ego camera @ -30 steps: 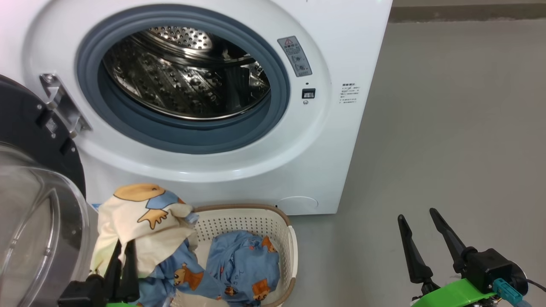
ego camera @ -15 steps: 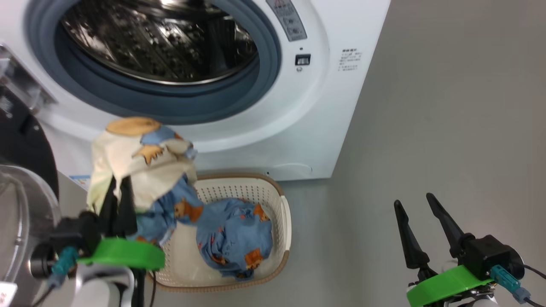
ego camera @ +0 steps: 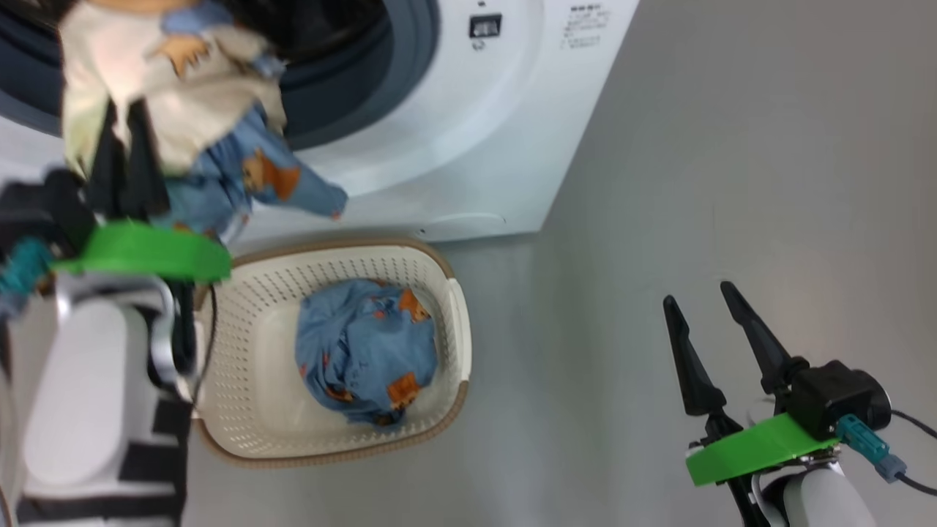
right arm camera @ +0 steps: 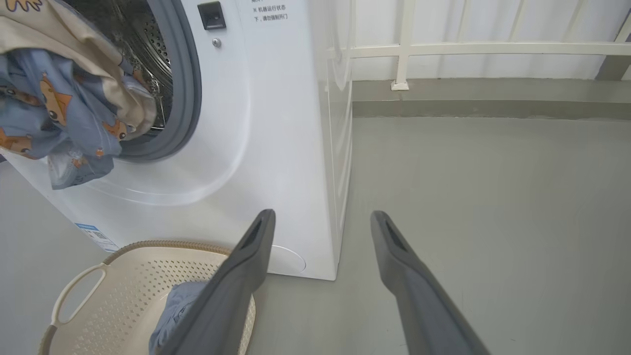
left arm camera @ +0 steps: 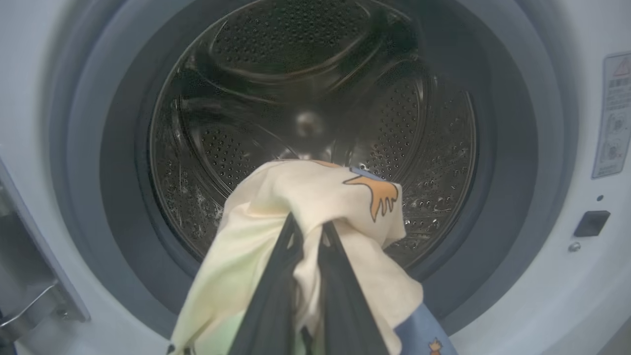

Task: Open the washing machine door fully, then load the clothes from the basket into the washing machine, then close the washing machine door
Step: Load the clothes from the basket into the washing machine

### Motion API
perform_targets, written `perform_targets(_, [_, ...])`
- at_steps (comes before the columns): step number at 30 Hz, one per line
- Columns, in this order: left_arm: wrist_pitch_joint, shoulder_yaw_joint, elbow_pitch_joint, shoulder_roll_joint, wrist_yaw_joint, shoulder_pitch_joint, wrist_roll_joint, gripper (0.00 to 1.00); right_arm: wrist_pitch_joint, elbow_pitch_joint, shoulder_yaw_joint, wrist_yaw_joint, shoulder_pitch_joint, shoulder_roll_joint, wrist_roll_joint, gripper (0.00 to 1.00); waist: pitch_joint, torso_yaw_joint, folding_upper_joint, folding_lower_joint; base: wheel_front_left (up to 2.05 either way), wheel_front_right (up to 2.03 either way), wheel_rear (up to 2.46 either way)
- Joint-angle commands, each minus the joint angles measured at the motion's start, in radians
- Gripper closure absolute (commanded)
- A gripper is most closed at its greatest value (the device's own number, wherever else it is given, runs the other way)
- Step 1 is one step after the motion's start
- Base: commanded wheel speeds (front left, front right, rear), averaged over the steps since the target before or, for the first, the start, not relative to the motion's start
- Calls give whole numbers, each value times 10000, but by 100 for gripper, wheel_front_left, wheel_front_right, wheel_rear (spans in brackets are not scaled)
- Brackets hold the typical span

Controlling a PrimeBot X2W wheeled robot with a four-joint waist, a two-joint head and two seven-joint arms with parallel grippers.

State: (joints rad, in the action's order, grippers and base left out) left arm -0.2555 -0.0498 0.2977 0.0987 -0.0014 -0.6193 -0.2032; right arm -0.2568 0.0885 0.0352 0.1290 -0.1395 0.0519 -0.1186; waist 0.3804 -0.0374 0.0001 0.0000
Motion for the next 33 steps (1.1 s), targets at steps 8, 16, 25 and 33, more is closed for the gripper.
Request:
perform_targets(8, [28,581,1783,566,-258,-2289,-152,100,-49,-256,388,17,-428,-2,-38,0,1473,-551,-1,0,0,0,0])
perform_targets(16, [658,344,3440,961,-535,-4826,-132,100,-49,-299,591,17,-825,-11,-144,0,2789,-633,-1,0,0,0,0])
perform_targets(25, [405,-17,4747,969,-862,-6889,-168,100,-49,-255,1065,17,-1240,-15,-469,0,3760,-893,-1,0,0,0,0])
perform_targets(33, [-52,15,4097,1199,-699,-7965,231,100,-49,-180,1459,17,-1431,-15,-771,0,4270,-1136,-1,0,0,0,0])
